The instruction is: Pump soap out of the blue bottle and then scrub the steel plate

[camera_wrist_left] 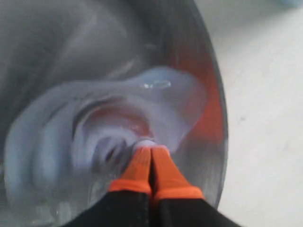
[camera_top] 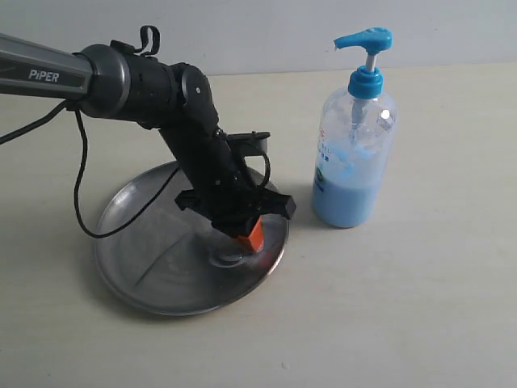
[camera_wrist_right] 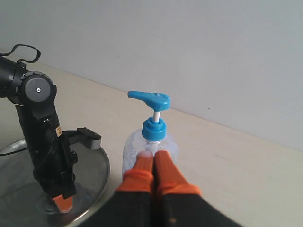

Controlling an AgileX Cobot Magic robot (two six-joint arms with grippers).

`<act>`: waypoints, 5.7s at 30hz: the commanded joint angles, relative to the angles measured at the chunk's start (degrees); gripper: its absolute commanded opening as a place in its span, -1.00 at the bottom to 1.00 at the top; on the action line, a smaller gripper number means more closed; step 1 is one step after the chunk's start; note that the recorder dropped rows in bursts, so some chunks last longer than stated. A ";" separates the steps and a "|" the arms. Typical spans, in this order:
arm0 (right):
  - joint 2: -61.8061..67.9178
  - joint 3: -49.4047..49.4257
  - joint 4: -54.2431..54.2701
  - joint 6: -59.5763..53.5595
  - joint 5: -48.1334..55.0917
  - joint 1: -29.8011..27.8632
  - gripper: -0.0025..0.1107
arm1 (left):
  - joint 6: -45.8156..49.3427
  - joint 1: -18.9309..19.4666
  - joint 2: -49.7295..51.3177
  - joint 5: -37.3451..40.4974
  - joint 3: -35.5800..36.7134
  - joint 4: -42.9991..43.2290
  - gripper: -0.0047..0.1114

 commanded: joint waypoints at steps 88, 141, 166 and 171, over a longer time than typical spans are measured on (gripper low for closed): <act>-0.13 0.27 -4.30 0.03 -0.72 -0.21 -0.96 | -4.48 0.16 -23.87 -5.51 0.81 11.04 -0.92; -0.13 0.30 -6.34 0.25 -0.80 -0.21 -0.96 | -1.44 0.16 -91.68 -12.55 31.71 18.78 -0.92; -0.13 0.30 -6.34 0.25 -1.99 -0.21 -0.96 | -1.44 0.16 -97.60 -36.53 48.87 19.45 -0.92; -0.13 0.30 -6.34 0.25 -2.07 -0.21 -0.96 | -1.88 1.29 -101.61 -43.38 55.91 19.96 -0.92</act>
